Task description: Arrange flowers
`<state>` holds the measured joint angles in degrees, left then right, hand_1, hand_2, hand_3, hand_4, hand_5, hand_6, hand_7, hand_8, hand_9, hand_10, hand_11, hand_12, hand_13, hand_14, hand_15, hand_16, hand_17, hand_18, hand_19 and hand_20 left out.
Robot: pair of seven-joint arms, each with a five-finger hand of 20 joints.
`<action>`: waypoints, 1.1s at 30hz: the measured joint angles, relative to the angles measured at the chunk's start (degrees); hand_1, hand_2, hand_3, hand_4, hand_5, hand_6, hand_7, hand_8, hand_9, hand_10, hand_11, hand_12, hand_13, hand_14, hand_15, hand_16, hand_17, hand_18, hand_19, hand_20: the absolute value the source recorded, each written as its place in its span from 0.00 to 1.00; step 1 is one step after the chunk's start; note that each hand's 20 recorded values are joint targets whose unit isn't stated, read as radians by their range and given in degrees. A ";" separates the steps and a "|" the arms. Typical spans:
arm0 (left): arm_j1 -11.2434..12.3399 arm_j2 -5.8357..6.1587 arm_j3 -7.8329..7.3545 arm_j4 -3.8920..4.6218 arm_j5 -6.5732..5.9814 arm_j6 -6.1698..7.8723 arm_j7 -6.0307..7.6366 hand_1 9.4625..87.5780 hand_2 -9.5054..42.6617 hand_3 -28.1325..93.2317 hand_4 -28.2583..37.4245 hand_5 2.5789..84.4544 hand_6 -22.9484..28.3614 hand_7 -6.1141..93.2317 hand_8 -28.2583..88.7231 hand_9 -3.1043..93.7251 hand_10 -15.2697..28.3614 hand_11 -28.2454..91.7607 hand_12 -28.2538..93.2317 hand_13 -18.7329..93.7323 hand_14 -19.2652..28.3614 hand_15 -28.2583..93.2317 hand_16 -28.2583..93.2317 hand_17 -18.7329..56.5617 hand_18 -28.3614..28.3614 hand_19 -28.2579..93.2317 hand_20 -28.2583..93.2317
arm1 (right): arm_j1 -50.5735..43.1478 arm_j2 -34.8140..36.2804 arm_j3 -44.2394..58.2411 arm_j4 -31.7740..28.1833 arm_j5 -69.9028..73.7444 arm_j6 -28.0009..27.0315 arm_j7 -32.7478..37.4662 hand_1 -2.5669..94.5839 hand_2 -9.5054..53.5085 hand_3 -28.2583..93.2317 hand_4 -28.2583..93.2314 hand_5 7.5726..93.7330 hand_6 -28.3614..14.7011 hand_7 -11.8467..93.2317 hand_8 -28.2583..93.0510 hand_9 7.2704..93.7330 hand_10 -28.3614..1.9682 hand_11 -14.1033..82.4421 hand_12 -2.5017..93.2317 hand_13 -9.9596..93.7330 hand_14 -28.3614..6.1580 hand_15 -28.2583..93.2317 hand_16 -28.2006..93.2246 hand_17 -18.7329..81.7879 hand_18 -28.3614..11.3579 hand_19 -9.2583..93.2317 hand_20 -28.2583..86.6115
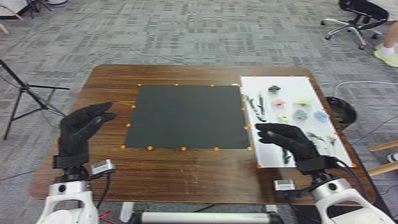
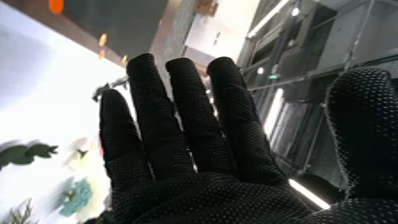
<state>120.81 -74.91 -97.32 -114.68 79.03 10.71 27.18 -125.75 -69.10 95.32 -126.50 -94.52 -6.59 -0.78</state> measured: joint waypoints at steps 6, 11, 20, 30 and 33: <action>-0.01 -0.15 -0.01 0.02 -0.05 0.09 0.14 0.28 0.00 0.78 0.20 0.68 0.47 0.25 0.18 0.66 0.67 0.49 0.38 0.60 0.77 0.54 0.26 0.38 0.75 0.45 0.52 | -0.05 0.40 -1.45 -0.31 -0.80 6.43 1.43 0.24 0.06 0.78 0.11 0.52 0.55 0.23 0.17 0.58 0.45 0.24 0.18 0.59 0.36 0.36 0.39 0.46 0.29 0.26 0.55; -0.15 -0.24 -0.01 0.04 0.18 0.36 0.16 0.37 0.00 0.74 0.23 0.68 0.47 0.25 0.18 0.67 0.65 0.50 0.38 0.61 0.76 0.55 0.26 0.40 0.74 0.46 0.53 | 0.21 1.78 -4.97 -1.01 -3.33 16.24 4.34 0.31 0.00 0.76 0.10 0.56 0.56 0.27 0.17 0.67 0.42 0.31 0.22 0.73 0.45 0.48 0.45 0.53 0.24 0.56 0.66; -0.74 -0.13 0.01 -0.01 2.66 2.75 -0.67 0.43 0.00 0.71 0.25 0.67 0.46 0.27 0.18 0.67 0.63 0.51 0.38 0.61 0.74 0.55 0.26 0.40 0.73 0.47 0.54 | 5.48 4.49 -12.07 -0.56 -23.41 33.24 17.80 0.38 0.00 0.70 0.09 0.64 0.58 0.31 0.19 0.76 0.45 0.48 0.31 0.84 0.56 0.72 0.50 0.66 0.23 0.95 0.76; 0.03 0.68 -0.47 -1.33 2.86 3.55 -1.29 0.40 0.00 0.72 0.25 0.67 0.47 0.27 0.17 0.67 0.64 0.51 0.38 0.61 0.74 0.56 0.26 0.39 0.74 0.47 0.53 | 8.95 9.18 -13.41 -1.88 -43.61 20.87 30.09 0.44 0.00 0.69 0.10 0.67 0.60 0.45 0.19 0.78 0.54 0.64 0.43 0.90 0.67 0.79 0.55 0.77 0.30 1.00 0.82; 0.14 1.26 -0.65 -1.58 2.95 3.77 -1.42 0.40 0.00 0.72 0.25 0.67 0.46 0.27 0.17 0.67 0.64 0.51 0.38 0.61 0.75 0.56 0.26 0.39 0.74 0.47 0.53 | 9.58 10.09 -13.19 -2.48 -44.11 12.51 31.82 0.44 0.00 0.69 0.11 0.67 0.60 0.46 0.19 0.79 0.55 0.64 0.44 0.90 0.68 0.80 0.56 0.78 0.30 1.00 0.83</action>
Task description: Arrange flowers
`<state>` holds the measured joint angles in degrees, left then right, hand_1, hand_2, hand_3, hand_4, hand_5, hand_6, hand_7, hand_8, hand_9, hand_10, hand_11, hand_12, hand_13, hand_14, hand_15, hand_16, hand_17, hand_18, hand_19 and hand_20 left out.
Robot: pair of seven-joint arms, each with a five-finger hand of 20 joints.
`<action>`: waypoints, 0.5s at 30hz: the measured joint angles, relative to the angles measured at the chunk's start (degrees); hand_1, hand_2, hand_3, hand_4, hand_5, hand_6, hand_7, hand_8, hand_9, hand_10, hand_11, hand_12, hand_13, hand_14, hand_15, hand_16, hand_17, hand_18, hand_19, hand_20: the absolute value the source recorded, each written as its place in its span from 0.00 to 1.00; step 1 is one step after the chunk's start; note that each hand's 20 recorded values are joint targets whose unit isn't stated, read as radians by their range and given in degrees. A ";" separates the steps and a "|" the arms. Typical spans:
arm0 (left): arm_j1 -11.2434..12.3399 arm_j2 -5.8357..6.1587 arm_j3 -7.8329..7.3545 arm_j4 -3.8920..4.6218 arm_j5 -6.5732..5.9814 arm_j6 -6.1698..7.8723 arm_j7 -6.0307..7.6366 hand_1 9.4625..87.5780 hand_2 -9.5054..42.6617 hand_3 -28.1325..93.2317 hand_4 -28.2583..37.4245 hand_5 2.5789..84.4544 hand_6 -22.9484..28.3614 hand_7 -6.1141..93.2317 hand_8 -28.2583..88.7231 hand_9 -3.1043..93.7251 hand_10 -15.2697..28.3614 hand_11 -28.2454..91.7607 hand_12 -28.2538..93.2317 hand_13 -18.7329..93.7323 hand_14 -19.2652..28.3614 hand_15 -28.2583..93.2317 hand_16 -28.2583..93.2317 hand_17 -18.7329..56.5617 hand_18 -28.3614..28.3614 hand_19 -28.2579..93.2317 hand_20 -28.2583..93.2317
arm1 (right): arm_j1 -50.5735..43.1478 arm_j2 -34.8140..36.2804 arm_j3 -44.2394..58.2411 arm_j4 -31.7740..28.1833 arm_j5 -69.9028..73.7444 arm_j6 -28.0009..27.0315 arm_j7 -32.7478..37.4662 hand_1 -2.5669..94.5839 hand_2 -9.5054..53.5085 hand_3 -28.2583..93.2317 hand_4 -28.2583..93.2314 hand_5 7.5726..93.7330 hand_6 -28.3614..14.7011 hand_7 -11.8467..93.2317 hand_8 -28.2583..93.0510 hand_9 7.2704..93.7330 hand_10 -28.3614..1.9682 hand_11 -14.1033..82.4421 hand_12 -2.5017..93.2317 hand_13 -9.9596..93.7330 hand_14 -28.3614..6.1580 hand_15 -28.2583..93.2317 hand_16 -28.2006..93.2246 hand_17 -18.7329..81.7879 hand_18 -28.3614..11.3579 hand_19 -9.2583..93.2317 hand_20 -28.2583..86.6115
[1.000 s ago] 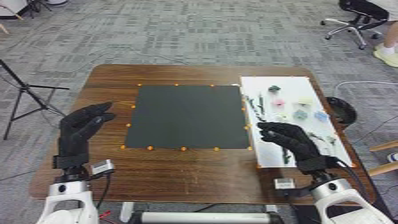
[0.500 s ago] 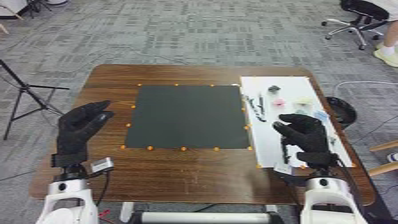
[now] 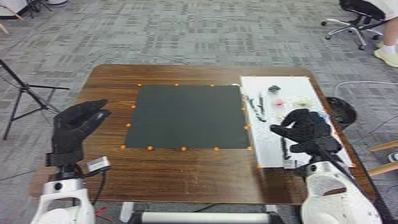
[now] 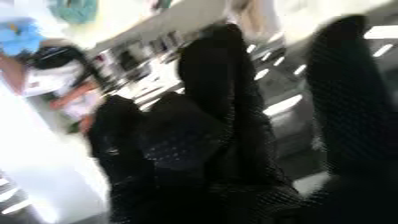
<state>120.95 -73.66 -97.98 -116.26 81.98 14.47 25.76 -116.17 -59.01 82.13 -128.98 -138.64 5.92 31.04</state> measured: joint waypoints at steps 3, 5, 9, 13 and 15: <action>0.21 0.27 -0.06 -0.40 0.25 0.58 -0.11 0.40 0.00 0.72 0.25 0.68 0.46 0.27 0.17 0.67 0.64 0.51 0.38 0.61 0.75 0.56 0.26 0.39 0.74 0.47 0.53 | 1.21 0.64 -0.05 0.56 3.24 -4.98 0.37 0.43 0.00 0.68 0.11 0.65 0.57 0.45 0.19 0.80 0.54 0.64 0.45 0.91 0.69 0.80 0.56 0.79 0.31 1.00 0.83; 0.44 0.32 -0.11 -0.67 0.34 1.00 -0.22 0.39 0.00 0.72 0.25 0.68 0.46 0.28 0.17 0.67 0.64 0.51 0.38 0.61 0.75 0.56 0.26 0.39 0.74 0.47 0.53 | 2.03 0.69 -0.04 1.61 4.66 -6.18 0.78 0.43 0.00 0.68 0.11 0.64 0.57 0.45 0.19 0.80 0.54 0.64 0.45 0.91 0.69 0.79 0.56 0.79 0.31 1.00 0.83; 0.69 0.32 -0.10 -0.83 0.35 2.15 -0.59 0.39 0.00 0.72 0.24 0.68 0.47 0.27 0.17 0.67 0.65 0.51 0.38 0.62 0.75 0.56 0.26 0.39 0.75 0.47 0.53 | 2.94 0.14 0.35 3.53 3.90 -9.66 2.72 0.43 0.00 0.68 0.11 0.63 0.56 0.46 0.19 0.79 0.54 0.63 0.46 0.91 0.70 0.78 0.57 0.79 0.32 1.00 0.83; 0.81 0.32 -0.02 -0.90 0.34 2.45 -1.35 0.39 0.00 0.72 0.25 0.68 0.47 0.27 0.17 0.67 0.65 0.51 0.38 0.61 0.76 0.56 0.26 0.38 0.75 0.47 0.53 | 2.52 -0.99 1.64 4.82 3.12 -12.35 4.39 0.43 0.00 0.68 0.11 0.62 0.56 0.46 0.19 0.79 0.53 0.63 0.46 0.91 0.70 0.78 0.57 0.78 0.32 1.00 0.82; 0.76 0.32 0.00 -0.90 0.39 2.59 -1.86 0.39 0.00 0.72 0.25 0.68 0.47 0.27 0.17 0.67 0.65 0.51 0.38 0.61 0.76 0.56 0.26 0.38 0.76 0.47 0.53 | 1.80 -1.49 2.27 5.05 2.58 -12.23 4.76 0.43 0.00 0.68 0.11 0.61 0.55 0.46 0.19 0.79 0.53 0.63 0.46 0.91 0.70 0.78 0.57 0.78 0.32 1.00 0.82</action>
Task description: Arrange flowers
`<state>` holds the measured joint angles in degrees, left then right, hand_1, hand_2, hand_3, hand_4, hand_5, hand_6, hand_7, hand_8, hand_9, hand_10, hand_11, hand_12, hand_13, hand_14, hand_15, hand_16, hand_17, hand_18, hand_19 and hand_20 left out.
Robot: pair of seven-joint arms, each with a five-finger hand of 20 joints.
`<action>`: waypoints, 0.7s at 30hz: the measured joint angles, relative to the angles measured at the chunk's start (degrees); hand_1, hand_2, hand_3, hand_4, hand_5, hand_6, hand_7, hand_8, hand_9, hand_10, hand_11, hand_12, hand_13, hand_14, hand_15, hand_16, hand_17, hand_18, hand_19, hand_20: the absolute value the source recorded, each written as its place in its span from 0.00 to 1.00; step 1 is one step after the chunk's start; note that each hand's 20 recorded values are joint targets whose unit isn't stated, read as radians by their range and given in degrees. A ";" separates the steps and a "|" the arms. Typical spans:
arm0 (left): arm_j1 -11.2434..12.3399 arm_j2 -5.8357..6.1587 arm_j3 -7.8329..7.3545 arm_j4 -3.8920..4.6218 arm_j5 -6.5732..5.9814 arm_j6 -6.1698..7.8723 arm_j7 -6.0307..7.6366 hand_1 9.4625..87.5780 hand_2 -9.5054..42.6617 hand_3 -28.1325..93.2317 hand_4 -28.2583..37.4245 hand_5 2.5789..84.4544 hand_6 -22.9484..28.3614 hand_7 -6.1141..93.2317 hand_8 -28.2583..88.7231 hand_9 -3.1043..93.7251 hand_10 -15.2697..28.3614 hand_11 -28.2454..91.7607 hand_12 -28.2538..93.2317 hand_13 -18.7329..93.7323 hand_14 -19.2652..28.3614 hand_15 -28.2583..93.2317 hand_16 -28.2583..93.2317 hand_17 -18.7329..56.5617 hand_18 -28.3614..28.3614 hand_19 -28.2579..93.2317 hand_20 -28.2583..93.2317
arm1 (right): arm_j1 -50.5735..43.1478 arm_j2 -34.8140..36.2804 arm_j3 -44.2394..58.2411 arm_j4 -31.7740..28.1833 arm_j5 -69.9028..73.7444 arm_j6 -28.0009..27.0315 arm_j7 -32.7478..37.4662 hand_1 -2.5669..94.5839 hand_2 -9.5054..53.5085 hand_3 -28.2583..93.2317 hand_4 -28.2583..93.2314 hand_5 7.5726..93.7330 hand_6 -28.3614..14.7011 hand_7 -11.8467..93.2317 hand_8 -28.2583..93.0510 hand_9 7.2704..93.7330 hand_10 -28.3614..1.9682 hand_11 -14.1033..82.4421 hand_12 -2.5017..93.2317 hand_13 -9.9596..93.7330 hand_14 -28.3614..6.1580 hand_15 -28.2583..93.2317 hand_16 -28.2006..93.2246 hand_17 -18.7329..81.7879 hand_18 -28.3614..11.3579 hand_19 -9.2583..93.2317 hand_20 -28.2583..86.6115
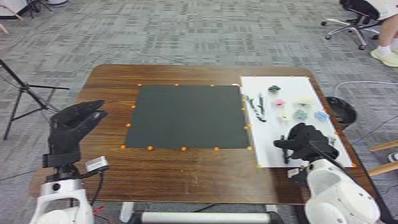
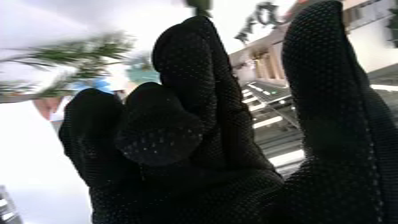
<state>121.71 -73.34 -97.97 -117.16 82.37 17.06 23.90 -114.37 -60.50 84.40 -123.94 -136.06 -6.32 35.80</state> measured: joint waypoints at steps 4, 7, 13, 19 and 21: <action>-0.02 0.09 0.01 -0.10 0.14 0.79 -0.89 0.38 0.00 0.72 0.25 0.68 0.47 0.27 0.17 0.67 0.65 0.52 0.38 0.61 0.76 0.56 0.26 0.38 0.76 0.48 0.53 | -1.79 -0.25 0.41 0.31 -1.29 0.70 0.54 0.45 0.00 0.68 0.12 0.60 0.55 0.46 0.19 0.79 0.53 0.63 0.46 0.91 0.71 0.78 0.57 0.79 0.33 1.00 0.82; -0.02 0.14 0.06 -0.14 0.16 1.33 -1.21 0.38 0.00 0.72 0.25 0.68 0.47 0.27 0.17 0.67 0.65 0.52 0.38 0.61 0.77 0.56 0.26 0.38 0.76 0.48 0.53 | -3.01 -0.25 0.11 0.70 -1.99 1.11 0.90 0.47 0.00 0.70 0.13 0.57 0.55 0.49 0.20 0.79 0.53 0.63 0.46 0.91 0.72 0.78 0.56 0.79 0.33 1.00 0.81; 0.25 0.16 0.12 -0.38 0.24 1.59 -1.19 0.38 0.00 0.72 0.25 0.69 0.47 0.27 0.18 0.67 0.65 0.52 0.38 0.61 0.77 0.56 0.26 0.38 0.76 0.48 0.53 | -2.28 -0.57 -1.66 1.22 -3.50 1.38 1.60 0.54 0.00 0.70 0.15 0.48 0.55 0.57 0.44 0.80 0.55 0.61 0.54 0.93 0.75 0.77 0.57 0.80 0.36 1.00 0.81; 0.82 0.08 0.05 -0.74 0.22 1.65 -1.13 0.38 0.00 0.72 0.25 0.68 0.47 0.27 0.18 0.67 0.65 0.52 0.38 0.61 0.77 0.56 0.26 0.38 0.76 0.48 0.52 | -1.32 -2.42 -2.72 1.86 -3.90 0.54 1.97 0.66 0.00 0.59 0.21 0.51 0.58 0.59 0.47 0.85 0.60 0.53 0.61 0.95 0.76 0.75 0.57 0.82 0.39 1.00 0.78; 0.85 0.03 0.04 -0.74 0.17 1.64 -1.10 0.38 0.00 0.72 0.25 0.68 0.47 0.27 0.18 0.67 0.65 0.52 0.38 0.61 0.77 0.56 0.26 0.38 0.76 0.47 0.52 | -1.18 -2.84 -2.78 1.45 -3.27 0.53 1.97 0.68 0.00 0.61 0.22 0.57 0.59 0.54 0.46 0.87 0.61 0.50 0.60 0.96 0.76 0.73 0.56 0.83 0.42 1.00 0.74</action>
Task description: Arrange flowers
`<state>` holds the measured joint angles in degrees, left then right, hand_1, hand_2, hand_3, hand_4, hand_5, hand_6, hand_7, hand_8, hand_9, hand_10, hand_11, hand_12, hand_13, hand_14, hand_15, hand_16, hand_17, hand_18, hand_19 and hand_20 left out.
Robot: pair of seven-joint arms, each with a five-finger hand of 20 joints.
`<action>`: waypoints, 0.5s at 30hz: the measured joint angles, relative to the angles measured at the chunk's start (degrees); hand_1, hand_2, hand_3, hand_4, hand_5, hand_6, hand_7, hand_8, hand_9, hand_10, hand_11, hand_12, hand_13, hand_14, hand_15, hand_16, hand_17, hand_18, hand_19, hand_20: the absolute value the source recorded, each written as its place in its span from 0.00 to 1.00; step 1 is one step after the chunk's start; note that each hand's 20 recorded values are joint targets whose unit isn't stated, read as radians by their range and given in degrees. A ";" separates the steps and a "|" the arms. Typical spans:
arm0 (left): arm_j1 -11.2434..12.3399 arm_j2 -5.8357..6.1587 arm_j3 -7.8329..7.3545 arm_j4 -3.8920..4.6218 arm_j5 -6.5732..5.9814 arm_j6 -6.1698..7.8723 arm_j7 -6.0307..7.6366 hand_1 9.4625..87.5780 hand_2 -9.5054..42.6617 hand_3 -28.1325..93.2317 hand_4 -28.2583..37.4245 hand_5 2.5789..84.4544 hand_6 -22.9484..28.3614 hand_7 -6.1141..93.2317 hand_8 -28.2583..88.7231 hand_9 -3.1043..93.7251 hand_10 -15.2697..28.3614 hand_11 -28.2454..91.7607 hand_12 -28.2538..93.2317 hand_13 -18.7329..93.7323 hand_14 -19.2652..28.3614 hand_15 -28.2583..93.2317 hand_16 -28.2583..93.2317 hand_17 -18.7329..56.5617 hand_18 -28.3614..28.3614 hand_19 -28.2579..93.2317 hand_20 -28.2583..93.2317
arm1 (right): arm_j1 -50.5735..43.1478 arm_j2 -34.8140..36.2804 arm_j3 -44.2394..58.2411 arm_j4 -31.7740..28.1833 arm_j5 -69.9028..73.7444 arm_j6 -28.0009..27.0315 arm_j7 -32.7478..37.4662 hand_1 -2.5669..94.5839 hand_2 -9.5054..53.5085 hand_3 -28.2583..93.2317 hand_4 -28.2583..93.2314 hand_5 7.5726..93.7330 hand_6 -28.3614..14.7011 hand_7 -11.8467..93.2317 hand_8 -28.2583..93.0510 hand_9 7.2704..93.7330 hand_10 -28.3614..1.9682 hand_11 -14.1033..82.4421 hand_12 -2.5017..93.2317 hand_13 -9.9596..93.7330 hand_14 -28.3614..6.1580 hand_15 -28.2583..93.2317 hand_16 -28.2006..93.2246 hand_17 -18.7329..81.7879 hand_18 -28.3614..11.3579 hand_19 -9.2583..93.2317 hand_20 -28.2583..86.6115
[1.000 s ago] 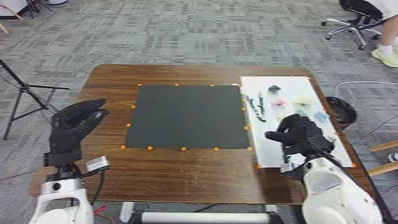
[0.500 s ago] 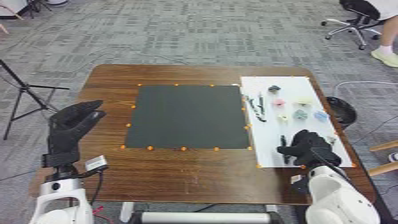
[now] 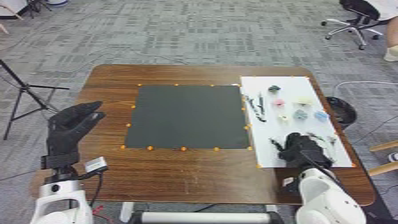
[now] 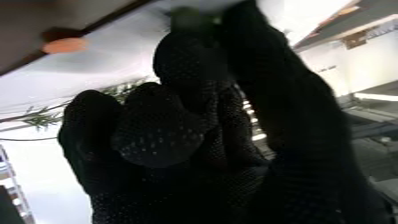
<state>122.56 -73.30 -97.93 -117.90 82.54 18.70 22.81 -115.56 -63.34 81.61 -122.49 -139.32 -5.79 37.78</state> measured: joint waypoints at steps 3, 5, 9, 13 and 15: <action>0.05 -0.05 0.00 0.00 -0.05 -0.02 0.03 0.38 0.00 0.72 0.25 0.68 0.47 0.27 0.18 0.67 0.65 0.51 0.38 0.61 0.77 0.56 0.26 0.38 0.76 0.47 0.52 | 0.28 -0.39 -0.04 -0.25 2.40 0.20 0.00 0.68 0.00 0.65 0.22 0.62 0.58 0.48 0.45 0.90 0.61 0.46 0.57 0.98 0.76 0.70 0.56 0.85 0.46 1.00 0.69; 0.10 -0.11 0.00 0.00 -0.05 -0.06 0.02 0.38 0.00 0.72 0.25 0.68 0.47 0.27 0.18 0.67 0.65 0.51 0.38 0.61 0.77 0.56 0.26 0.38 0.76 0.47 0.52 | 0.59 -0.53 0.15 -0.39 4.94 0.75 0.16 0.69 0.00 0.66 0.21 0.64 0.57 0.44 0.46 0.92 0.61 0.43 0.55 0.99 0.76 0.69 0.56 0.85 0.46 1.00 0.67; 0.11 -0.18 0.03 0.00 -0.05 -0.15 0.02 0.38 0.00 0.72 0.25 0.68 0.47 0.27 0.18 0.67 0.65 0.51 0.38 0.61 0.77 0.55 0.26 0.38 0.76 0.47 0.52 | 1.01 -0.58 1.10 -0.64 10.24 1.49 0.61 0.70 0.00 0.65 0.21 0.67 0.57 0.42 0.46 0.93 0.60 0.41 0.53 0.99 0.77 0.67 0.56 0.85 0.46 1.00 0.67; 0.10 0.17 0.03 0.08 -0.40 -0.60 0.02 0.38 0.00 0.72 0.25 0.68 0.48 0.27 0.18 0.67 0.66 0.51 0.38 0.61 0.77 0.56 0.26 0.38 0.76 0.47 0.52 | 1.12 -0.26 1.61 -0.75 14.10 2.77 0.49 0.70 0.00 0.66 0.21 0.67 0.57 0.42 0.46 0.93 0.61 0.41 0.53 1.00 0.77 0.67 0.56 0.85 0.46 1.00 0.67; 0.08 0.74 -0.04 0.22 -0.72 -1.18 0.04 0.38 0.00 0.72 0.25 0.68 0.48 0.27 0.18 0.67 0.65 0.51 0.38 0.61 0.76 0.56 0.26 0.38 0.76 0.47 0.52 | 0.99 0.27 1.56 -0.75 14.82 3.82 0.10 0.70 0.00 0.66 0.22 0.68 0.57 0.42 0.46 0.94 0.62 0.40 0.53 1.00 0.77 0.67 0.56 0.85 0.46 1.00 0.67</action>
<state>122.64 -72.57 -97.98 -117.68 81.81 17.52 22.85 -114.56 -63.07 83.17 -123.24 -124.50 -1.97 37.88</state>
